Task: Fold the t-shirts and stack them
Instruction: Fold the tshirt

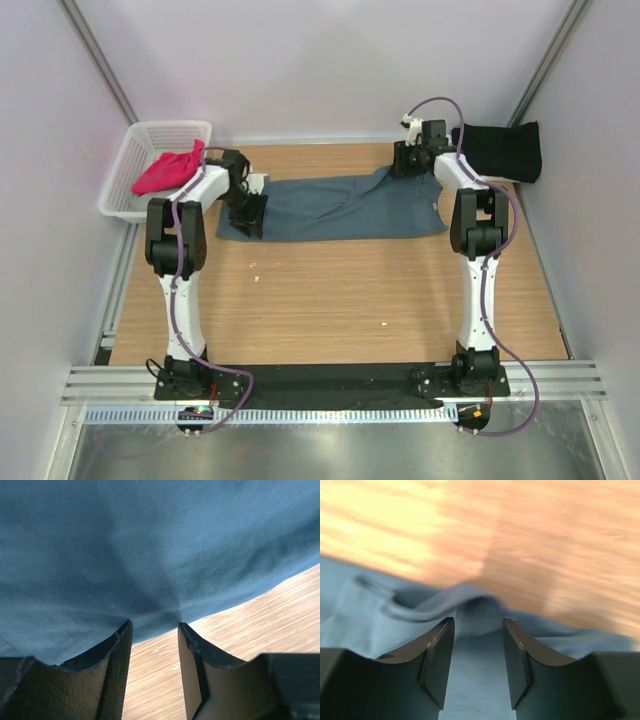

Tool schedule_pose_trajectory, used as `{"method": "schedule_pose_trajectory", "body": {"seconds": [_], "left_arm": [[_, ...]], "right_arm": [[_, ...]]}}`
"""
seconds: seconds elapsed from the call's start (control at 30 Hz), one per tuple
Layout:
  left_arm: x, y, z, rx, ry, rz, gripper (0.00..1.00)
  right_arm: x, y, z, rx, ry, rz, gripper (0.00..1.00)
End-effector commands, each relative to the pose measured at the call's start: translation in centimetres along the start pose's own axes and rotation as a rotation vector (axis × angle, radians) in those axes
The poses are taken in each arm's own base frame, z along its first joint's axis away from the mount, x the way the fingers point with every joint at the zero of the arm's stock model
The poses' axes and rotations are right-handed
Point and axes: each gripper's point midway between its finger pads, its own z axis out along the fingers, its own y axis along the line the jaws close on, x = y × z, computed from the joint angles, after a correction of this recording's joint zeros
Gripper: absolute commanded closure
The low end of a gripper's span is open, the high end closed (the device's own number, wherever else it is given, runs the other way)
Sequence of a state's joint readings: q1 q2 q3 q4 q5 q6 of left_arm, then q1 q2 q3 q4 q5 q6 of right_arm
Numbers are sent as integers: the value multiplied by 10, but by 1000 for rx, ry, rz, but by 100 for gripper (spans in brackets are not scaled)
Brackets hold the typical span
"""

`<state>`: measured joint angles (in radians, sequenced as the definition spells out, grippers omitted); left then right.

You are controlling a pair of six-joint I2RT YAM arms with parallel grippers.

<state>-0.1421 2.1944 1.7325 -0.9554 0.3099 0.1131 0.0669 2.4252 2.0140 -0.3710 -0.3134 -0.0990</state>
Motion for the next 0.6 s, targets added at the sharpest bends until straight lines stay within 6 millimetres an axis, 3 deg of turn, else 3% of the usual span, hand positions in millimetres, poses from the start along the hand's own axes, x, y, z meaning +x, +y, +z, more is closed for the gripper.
{"method": "schedule_pose_trajectory", "body": {"seconds": [0.0, 0.17, 0.33, 0.43, 0.5, 0.57], "left_arm": [[5, 0, -4, -15, -7, 22, 57], [11, 0, -3, -15, 2, 17, 57], [2, -5, -16, -18, -40, 25, 57], [-3, -7, -23, -19, -61, 29, 57], [-2, -7, -23, -17, -62, 27, 57], [-1, -8, -23, -14, -60, 28, 57]], "right_arm": [[-57, -36, -20, 106, -155, -31, 50], [-94, -55, -39, 178, -241, -99, 50], [-127, -32, -83, 136, -303, -113, 50], [-106, -7, -88, 32, -247, -76, 51], [-100, 16, -97, -61, -234, -24, 51], [-80, 45, -98, -177, -178, 26, 52]]}}
